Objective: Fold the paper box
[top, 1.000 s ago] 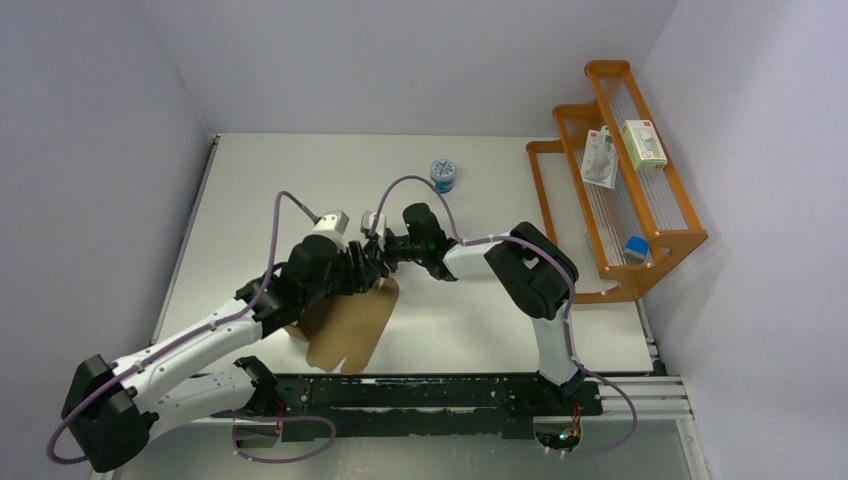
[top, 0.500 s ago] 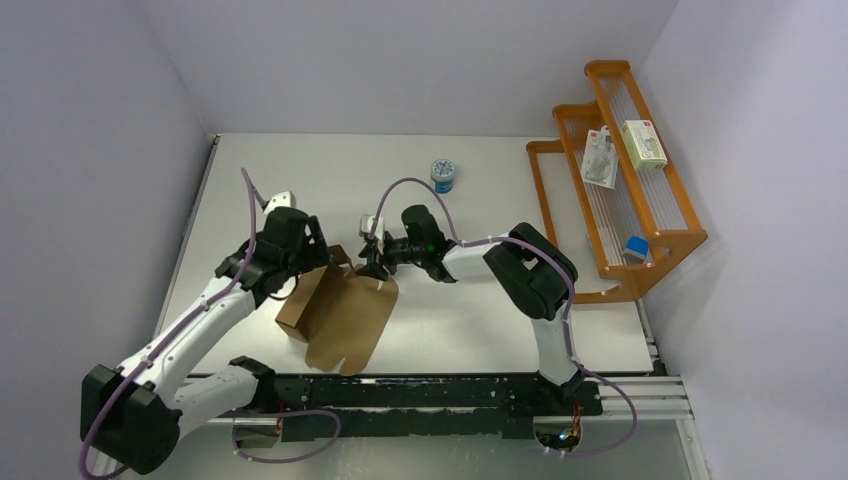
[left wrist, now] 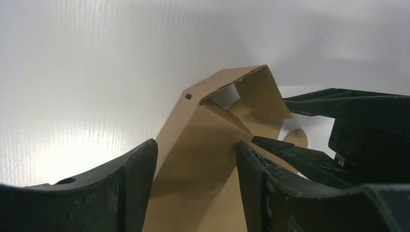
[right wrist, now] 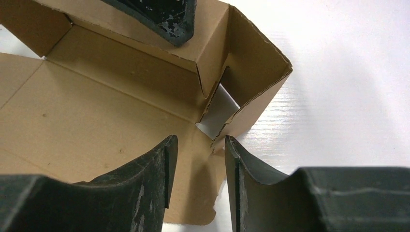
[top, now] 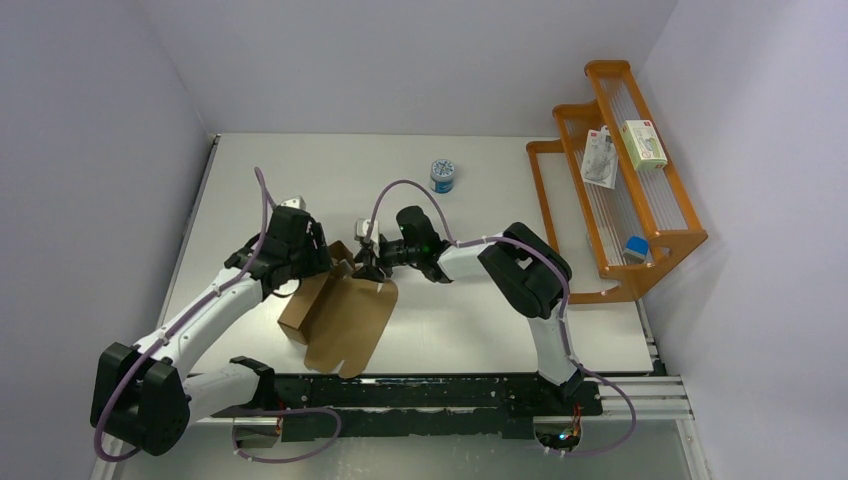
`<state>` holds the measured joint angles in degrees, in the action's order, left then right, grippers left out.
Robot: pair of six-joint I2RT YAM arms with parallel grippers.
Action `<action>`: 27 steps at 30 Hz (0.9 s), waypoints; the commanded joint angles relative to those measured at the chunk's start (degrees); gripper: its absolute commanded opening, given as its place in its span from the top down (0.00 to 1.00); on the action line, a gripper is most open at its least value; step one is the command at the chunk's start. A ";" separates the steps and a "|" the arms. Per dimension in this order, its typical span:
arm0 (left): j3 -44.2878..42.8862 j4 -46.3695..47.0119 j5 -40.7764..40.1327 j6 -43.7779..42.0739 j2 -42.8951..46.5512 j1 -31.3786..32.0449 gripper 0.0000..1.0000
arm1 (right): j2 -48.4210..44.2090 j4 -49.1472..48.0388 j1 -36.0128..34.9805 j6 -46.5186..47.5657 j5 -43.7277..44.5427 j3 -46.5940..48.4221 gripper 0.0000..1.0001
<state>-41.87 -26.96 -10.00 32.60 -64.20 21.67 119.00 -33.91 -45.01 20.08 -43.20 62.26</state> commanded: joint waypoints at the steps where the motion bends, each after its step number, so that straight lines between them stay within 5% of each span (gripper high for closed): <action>1: 1.28 2.05 3.72 -1.14 0.33 -0.47 0.36 | -1.42 -0.02 -0.33 0.72 -2.07 -0.83 0.56; 14: 2.38 4.61 6.48 -1.12 -1.10 -0.43 0.50 | -4.68 -0.90 -3.85 -1.13 -0.80 -3.85 0.65; 27: 3.84 7.77 7.51 -0.89 -2.04 -0.46 0.54 | -8.31 -0.67 -4.50 -0.45 4.46 -7.25 0.66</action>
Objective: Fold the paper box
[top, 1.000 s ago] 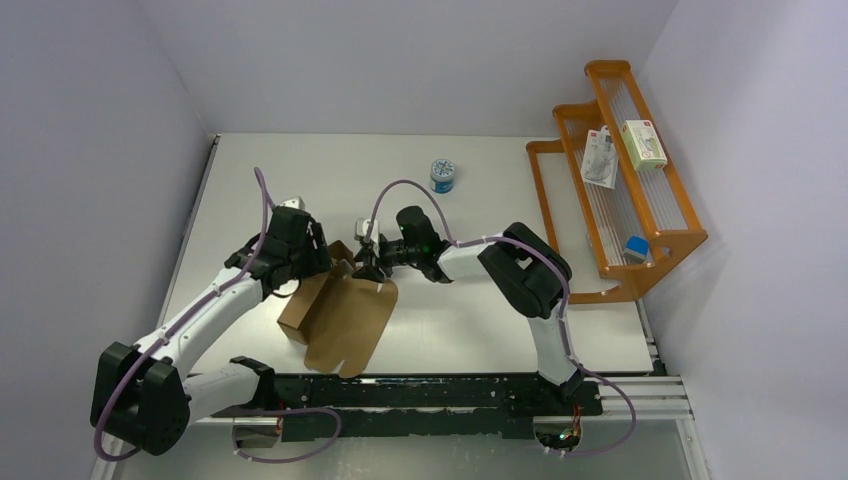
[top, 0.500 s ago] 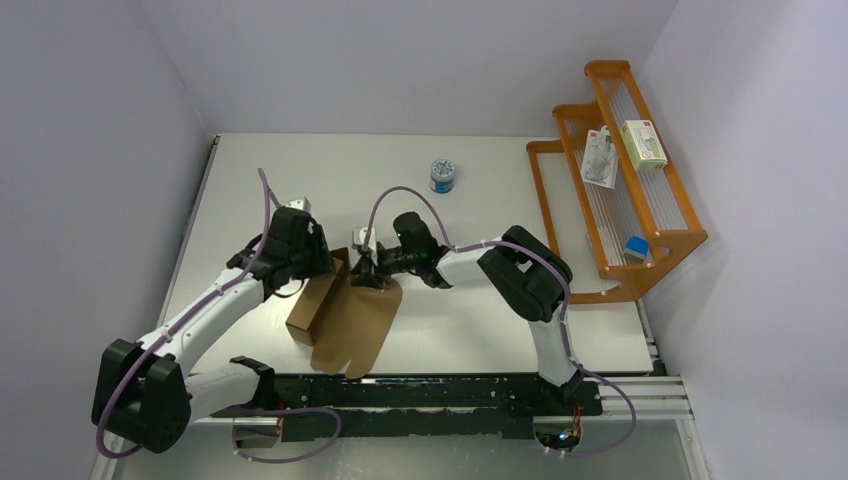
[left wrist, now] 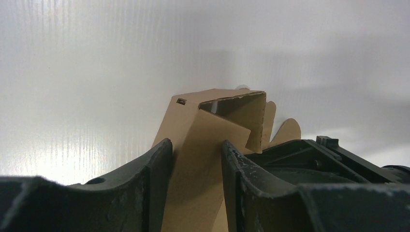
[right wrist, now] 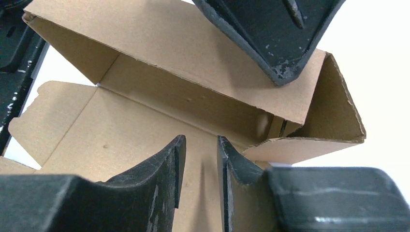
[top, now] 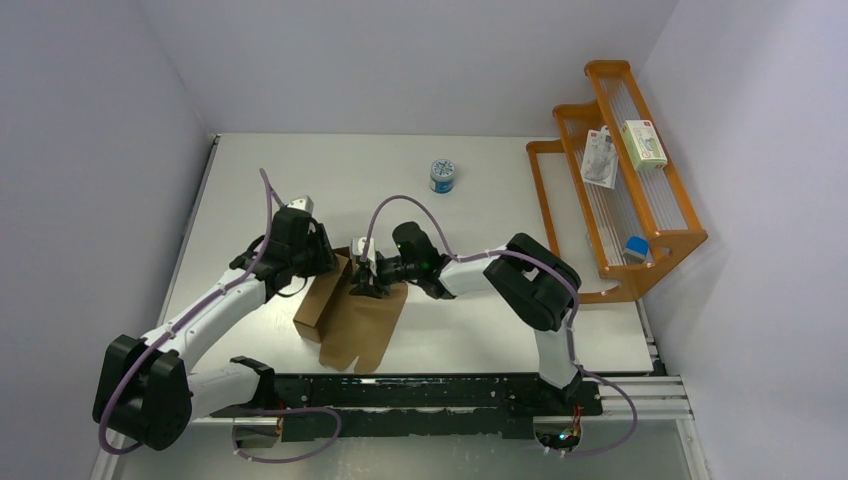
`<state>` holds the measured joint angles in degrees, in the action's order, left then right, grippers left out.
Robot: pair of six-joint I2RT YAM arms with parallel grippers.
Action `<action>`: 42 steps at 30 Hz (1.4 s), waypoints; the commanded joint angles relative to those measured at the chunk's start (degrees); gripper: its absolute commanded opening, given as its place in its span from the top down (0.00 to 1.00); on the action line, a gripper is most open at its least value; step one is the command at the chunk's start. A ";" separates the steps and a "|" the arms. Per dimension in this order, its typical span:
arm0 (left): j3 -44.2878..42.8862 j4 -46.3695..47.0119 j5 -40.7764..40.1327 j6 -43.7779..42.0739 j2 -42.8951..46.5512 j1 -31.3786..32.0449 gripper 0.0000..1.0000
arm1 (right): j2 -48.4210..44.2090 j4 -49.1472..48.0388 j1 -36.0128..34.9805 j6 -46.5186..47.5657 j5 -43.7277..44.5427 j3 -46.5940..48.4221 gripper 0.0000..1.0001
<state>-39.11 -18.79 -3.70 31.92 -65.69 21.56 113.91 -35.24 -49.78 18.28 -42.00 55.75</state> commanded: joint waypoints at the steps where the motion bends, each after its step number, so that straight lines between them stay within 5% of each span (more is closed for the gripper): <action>1: 1.05 -0.64 0.92 -0.34 -0.30 -0.34 0.54 | -4.50 1.76 0.85 2.33 3.95 -1.22 0.66; 8: 1.41 -0.30 1.33 -0.43 -0.46 -0.34 0.55 | -10.36 10.29 7.48 7.76 0.34 0.40 0.60; 13: 1.50 0.07 1.89 -0.46 -0.64 -0.30 0.55 | -3.95 18.70 9.16 14.06 -2.50 9.08 0.53; 20: 1.58 0.37 2.97 -0.55 -0.75 -0.35 0.55 | 2.90 17.60 8.77 13.32 -5.07 15.60 0.47; 42: 1.94 4.10 11.40 1.30 -2.33 -1.76 0.48 | 9.26 16.80 4.60 12.71 -8.91 17.86 0.52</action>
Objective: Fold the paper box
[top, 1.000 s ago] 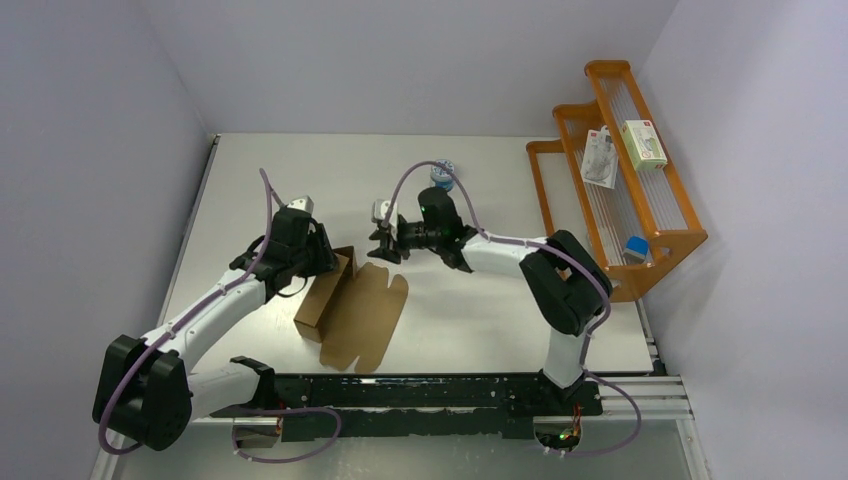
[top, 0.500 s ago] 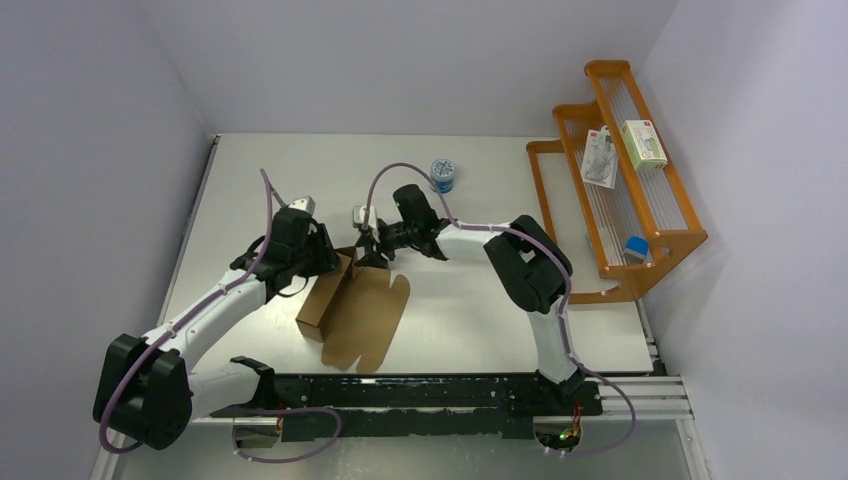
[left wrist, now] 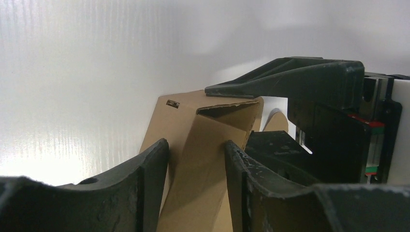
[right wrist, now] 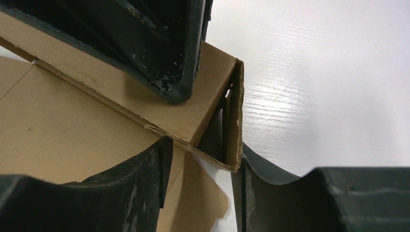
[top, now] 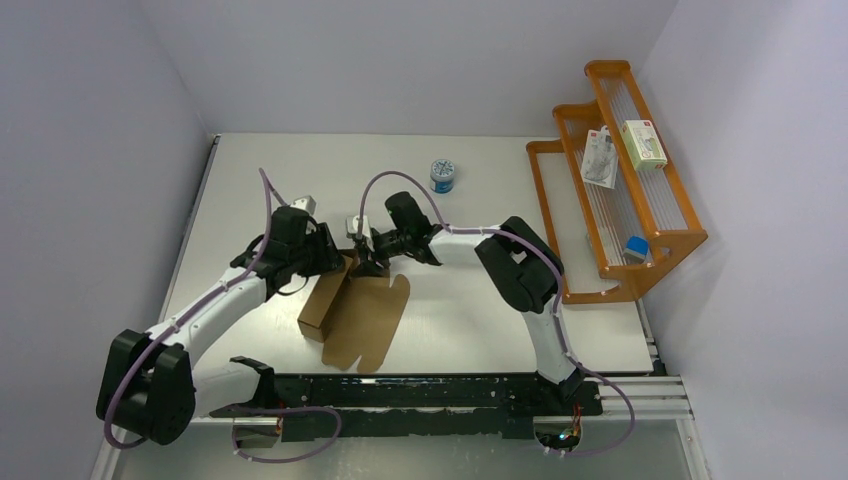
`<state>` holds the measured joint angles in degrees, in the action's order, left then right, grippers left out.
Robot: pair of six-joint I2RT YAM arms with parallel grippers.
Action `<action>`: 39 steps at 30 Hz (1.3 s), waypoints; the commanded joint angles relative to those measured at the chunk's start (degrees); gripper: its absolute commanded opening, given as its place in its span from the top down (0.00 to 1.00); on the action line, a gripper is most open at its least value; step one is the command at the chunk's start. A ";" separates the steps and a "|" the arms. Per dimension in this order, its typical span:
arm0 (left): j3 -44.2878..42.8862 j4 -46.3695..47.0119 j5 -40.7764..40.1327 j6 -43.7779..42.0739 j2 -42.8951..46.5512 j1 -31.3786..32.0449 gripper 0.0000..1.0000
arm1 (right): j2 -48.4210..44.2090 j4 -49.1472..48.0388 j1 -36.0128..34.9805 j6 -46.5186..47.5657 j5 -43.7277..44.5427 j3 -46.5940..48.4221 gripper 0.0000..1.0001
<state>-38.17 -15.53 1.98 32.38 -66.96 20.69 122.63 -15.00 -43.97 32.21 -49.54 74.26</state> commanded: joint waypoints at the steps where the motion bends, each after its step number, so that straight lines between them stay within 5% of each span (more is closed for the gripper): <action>1: 1.00 0.85 6.30 0.75 -1.00 -1.36 0.48 | 0.28 -4.16 -1.21 -1.73 -1.29 -1.35 0.53; 13: 0.82 0.57 17.26 -1.18 -2.18 -10.09 0.39 | -1.21 -6.57 -1.53 -2.13 0.75 -4.86 0.54; 21: 1.92 1.65 21.43 -0.83 -1.74 -10.45 0.40 | -2.21 -10.92 -2.51 -4.76 2.34 -6.11 0.55; 39: 0.91 2.21 24.76 -1.81 -4.07 -10.49 0.40 | -5.59 -27.58 -4.02 -15.64 11.32 -14.21 0.80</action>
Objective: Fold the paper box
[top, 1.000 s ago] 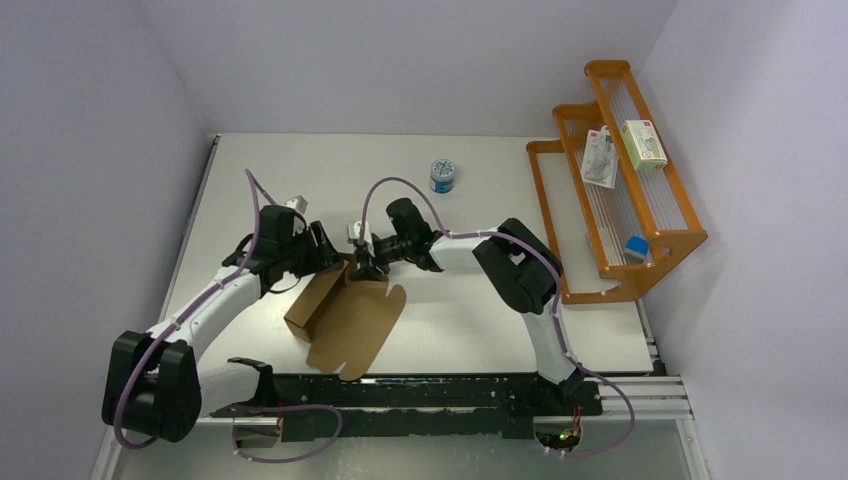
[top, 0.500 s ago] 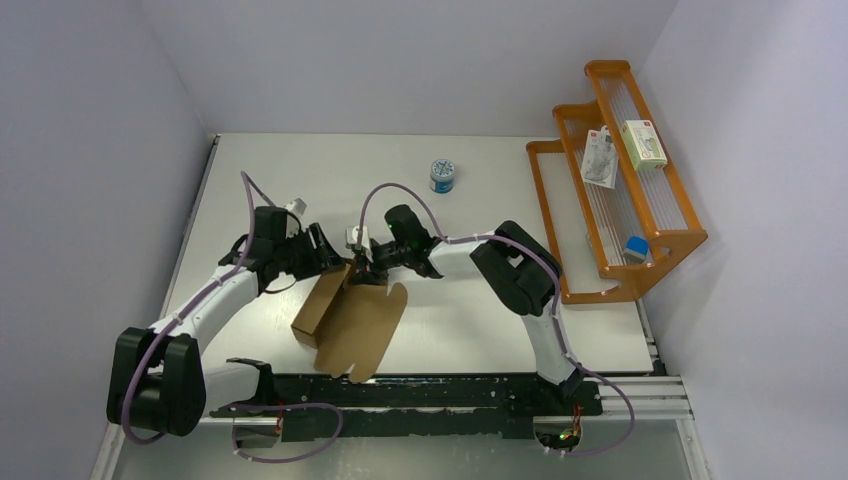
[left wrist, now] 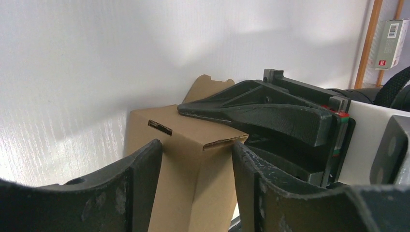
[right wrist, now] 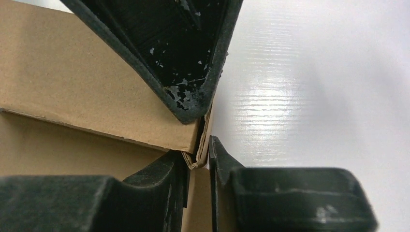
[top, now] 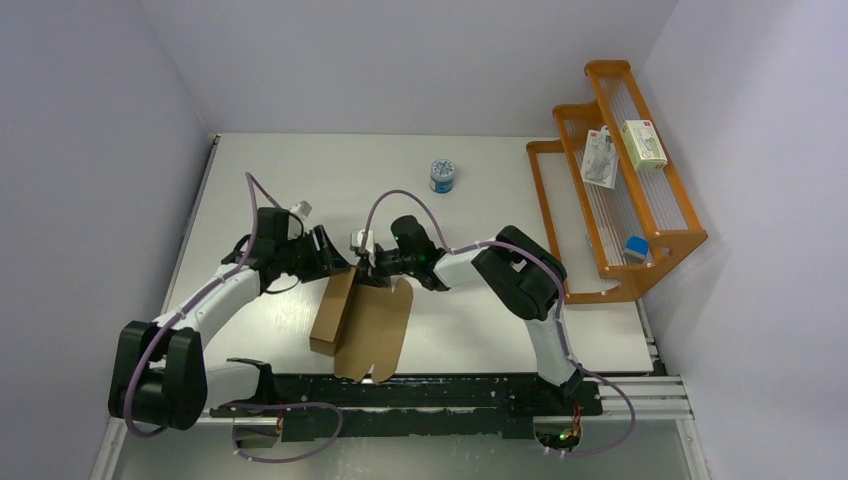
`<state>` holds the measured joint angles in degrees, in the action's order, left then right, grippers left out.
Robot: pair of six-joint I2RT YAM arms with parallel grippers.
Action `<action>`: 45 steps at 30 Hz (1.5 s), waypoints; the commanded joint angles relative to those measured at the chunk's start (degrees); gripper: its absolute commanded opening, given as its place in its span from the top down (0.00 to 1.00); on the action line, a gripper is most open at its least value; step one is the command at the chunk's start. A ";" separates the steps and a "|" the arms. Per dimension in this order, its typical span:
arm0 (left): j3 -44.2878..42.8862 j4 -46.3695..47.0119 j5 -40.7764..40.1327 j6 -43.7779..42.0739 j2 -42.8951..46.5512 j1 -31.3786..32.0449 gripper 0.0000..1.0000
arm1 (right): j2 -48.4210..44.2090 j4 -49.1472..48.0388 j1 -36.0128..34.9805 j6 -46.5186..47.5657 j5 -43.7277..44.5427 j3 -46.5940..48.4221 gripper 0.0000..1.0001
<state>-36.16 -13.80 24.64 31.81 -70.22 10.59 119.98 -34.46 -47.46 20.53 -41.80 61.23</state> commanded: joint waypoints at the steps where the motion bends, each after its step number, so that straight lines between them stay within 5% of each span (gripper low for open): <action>1: -1.53 0.04 2.01 -1.57 -0.94 -0.39 0.40 | -3.13 -8.50 -0.59 -5.03 5.14 -1.39 0.81; 13: -8.52 -6.36 0.55 -6.92 -3.99 -2.91 0.32 | -7.29 -0.70 -0.79 -17.99 22.89 -1.98 0.85; 20: -12.08 -7.12 6.51 -9.59 -9.13 -3.29 0.31 | -7.26 5.84 -0.95 -20.43 27.00 -0.78 0.85; 40: -11.91 -3.60 19.73 -11.23 -16.81 -3.08 0.33 | -5.42 1.43 -3.80 -31.42 44.93 -1.95 0.80; 45: -11.33 -3.13 21.06 -11.24 -17.65 -3.11 0.34 | -4.80 -6.47 -4.04 -32.72 39.81 -5.06 0.74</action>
<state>-48.23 -17.39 40.69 20.95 -86.98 7.38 114.26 -30.83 -50.98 -9.45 -0.43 58.63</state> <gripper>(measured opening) 0.665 0.237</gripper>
